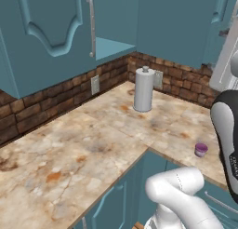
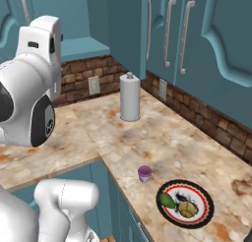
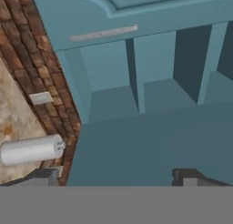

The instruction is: Pick the avocado and bread from the counter and place them on the plate. Then pick the jam from the cabinet and place it next to the plate. Lastly close the cabinet door.

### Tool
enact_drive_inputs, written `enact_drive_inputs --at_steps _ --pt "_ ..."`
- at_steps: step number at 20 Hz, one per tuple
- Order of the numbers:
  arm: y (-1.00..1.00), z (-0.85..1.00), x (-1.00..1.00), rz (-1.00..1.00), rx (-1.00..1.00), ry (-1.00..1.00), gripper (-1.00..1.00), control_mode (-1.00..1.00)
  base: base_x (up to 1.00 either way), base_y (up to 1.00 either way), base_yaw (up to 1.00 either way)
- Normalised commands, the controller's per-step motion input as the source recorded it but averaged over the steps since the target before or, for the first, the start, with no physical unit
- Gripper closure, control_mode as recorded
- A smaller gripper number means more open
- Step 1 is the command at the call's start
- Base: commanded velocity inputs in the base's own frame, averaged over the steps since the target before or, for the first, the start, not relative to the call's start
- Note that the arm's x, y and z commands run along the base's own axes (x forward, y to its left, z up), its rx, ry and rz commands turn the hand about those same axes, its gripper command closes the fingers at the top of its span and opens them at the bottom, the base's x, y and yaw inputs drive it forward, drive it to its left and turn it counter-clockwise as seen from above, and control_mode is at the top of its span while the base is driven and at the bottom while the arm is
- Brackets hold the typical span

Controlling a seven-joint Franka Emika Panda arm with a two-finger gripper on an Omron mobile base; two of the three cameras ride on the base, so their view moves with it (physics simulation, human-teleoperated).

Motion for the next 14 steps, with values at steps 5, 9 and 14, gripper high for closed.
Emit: enact_drive_inputs --at_steps 5,9,14 --pt "-0.36 0.11 -0.20 -0.01 0.00 -0.03 -1.00 -1.00 0.00 0.00 0.00" --pt "-0.33 0.06 -0.16 0.00 0.00 0.00 -1.00 -1.00 0.00 0.00 0.00" --pt "-0.34 0.00 -0.01 0.00 0.00 0.00 -1.00 -1.00 0.00 0.00 0.00"
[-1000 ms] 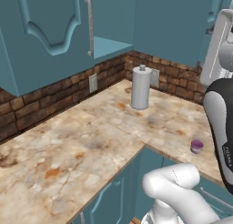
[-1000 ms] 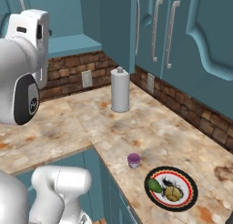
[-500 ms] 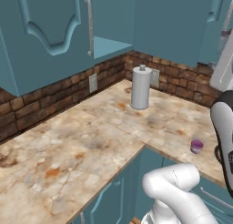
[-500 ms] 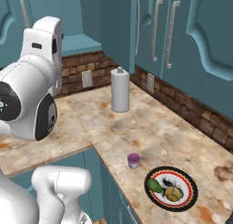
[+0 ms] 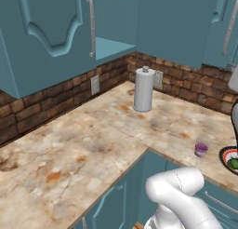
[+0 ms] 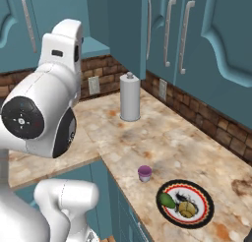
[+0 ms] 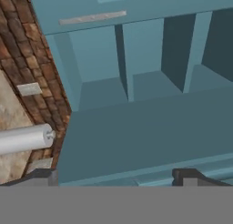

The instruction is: Pick the avocado and bread from the counter and place them on the plate. Then pick the jam from the cabinet and place it next to the plate. Lastly close the cabinet door.

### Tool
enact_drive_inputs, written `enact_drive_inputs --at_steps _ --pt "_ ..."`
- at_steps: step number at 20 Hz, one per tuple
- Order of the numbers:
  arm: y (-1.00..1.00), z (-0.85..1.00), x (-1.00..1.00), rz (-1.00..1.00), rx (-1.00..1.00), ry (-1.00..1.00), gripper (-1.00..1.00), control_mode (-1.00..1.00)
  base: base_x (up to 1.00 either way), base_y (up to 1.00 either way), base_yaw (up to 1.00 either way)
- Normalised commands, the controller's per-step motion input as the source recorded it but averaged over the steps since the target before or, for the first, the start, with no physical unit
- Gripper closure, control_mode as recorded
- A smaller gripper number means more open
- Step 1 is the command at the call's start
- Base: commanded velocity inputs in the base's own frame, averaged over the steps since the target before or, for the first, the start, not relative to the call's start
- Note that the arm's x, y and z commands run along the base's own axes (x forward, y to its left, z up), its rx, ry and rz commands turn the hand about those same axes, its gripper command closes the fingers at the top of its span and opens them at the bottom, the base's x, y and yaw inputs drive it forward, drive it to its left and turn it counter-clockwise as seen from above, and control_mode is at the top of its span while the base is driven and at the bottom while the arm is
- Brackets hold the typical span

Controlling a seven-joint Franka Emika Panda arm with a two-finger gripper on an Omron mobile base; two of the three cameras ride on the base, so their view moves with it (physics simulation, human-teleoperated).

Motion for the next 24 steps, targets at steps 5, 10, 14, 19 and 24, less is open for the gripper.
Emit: enact_drive_inputs --at_steps 5,10,14,19,24 --pt "-0.39 0.00 0.07 0.00 0.00 0.01 -1.00 -1.00 0.00 0.00 0.00" --pt "-0.34 0.00 0.14 0.02 0.00 0.05 -1.00 -1.00 0.00 0.00 0.00" --pt "-0.34 -0.03 0.20 0.03 0.00 0.06 -1.00 -1.00 0.00 0.00 0.00" --pt "-0.20 -0.01 0.18 0.02 -0.01 0.02 -1.00 -1.00 0.00 0.00 0.00" --pt "-0.10 0.00 0.18 0.03 -0.07 0.00 -1.00 -1.00 0.00 0.00 0.00"
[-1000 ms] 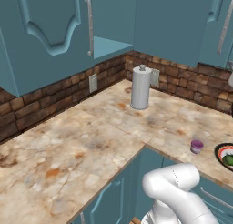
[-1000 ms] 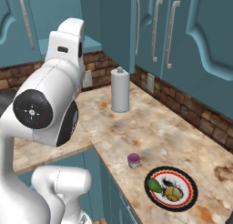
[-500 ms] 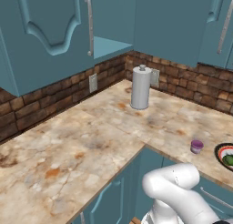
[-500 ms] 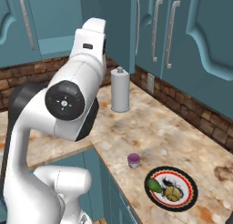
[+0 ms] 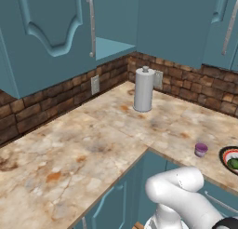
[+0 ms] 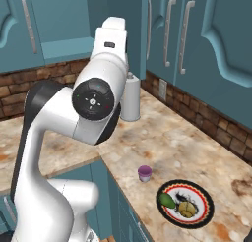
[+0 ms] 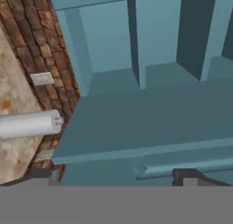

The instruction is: Pick the avocado and bread from the counter and place them on the plate. Then pick the jam from the cabinet and place it next to the plate. Lastly close the cabinet door.

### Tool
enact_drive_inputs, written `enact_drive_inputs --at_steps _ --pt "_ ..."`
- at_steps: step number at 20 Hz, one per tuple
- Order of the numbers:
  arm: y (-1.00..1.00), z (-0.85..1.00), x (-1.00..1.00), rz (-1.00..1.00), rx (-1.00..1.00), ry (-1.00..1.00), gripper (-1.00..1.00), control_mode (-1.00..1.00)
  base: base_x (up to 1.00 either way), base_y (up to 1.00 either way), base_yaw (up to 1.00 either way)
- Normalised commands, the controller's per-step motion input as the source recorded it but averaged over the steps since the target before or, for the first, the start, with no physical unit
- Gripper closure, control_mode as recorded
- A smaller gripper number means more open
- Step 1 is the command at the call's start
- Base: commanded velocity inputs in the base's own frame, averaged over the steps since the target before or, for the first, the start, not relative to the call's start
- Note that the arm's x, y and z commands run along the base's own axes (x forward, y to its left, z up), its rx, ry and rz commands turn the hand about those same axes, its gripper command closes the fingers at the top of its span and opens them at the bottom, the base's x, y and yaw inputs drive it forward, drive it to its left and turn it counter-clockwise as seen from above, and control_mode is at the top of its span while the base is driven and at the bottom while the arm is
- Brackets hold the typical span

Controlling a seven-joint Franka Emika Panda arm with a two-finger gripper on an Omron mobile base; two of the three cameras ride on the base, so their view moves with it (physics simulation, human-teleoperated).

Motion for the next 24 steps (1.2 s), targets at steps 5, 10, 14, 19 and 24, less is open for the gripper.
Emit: enact_drive_inputs --at_steps 5,10,14,19,24 --pt "-0.11 -0.03 0.12 0.01 -0.10 0.00 -1.00 -1.00 0.00 0.00 0.00" --pt "-0.03 -0.06 0.15 0.00 -0.03 0.00 -1.00 -1.00 0.00 0.00 0.00" --pt "0.00 -0.11 0.19 0.00 0.00 0.00 -1.00 -1.00 0.00 0.00 0.00" --pt "0.00 -0.09 0.27 0.00 0.00 0.00 -1.00 -1.00 0.00 0.00 0.00" --pt "0.00 -0.12 0.31 0.00 0.00 0.00 -1.00 -1.00 0.00 0.00 0.00"
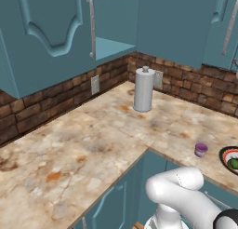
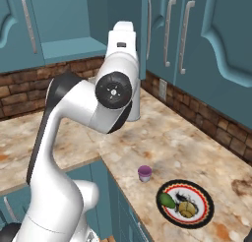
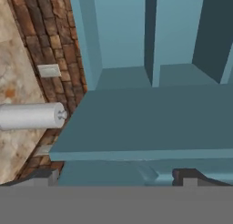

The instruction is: Pick the avocado and bread from the counter and place them on the plate. Then pick the jam from the cabinet and place it next to the plate. Lastly close the cabinet door.

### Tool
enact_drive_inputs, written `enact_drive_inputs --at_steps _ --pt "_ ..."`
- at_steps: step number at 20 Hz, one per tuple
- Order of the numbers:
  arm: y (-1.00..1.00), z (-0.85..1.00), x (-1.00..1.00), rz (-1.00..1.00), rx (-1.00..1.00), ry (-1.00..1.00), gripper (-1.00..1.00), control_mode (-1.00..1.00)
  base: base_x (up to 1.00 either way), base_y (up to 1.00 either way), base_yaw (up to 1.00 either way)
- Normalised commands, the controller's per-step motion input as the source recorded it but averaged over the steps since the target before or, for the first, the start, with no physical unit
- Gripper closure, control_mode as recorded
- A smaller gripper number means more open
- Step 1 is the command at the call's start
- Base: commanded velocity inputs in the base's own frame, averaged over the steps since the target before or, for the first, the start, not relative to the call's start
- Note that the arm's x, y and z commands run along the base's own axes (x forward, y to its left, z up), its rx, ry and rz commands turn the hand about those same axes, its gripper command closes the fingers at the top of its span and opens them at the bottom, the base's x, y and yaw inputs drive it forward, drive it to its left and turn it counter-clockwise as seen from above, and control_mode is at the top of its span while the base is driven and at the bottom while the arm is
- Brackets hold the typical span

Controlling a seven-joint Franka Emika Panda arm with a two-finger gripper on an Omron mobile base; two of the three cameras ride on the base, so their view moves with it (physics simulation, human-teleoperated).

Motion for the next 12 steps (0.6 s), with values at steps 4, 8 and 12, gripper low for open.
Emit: enact_drive_inputs --at_steps 4,8,12 --pt "-0.03 -0.12 0.27 0.00 0.00 0.00 -1.00 -1.00 0.00 0.00 0.00" --pt "-0.06 -0.05 0.22 0.00 0.00 0.00 -1.00 -1.00 0.00 0.00 0.00" --pt "-0.02 -0.04 0.28 0.00 0.00 0.00 -1.00 -1.00 0.00 0.00 0.00"
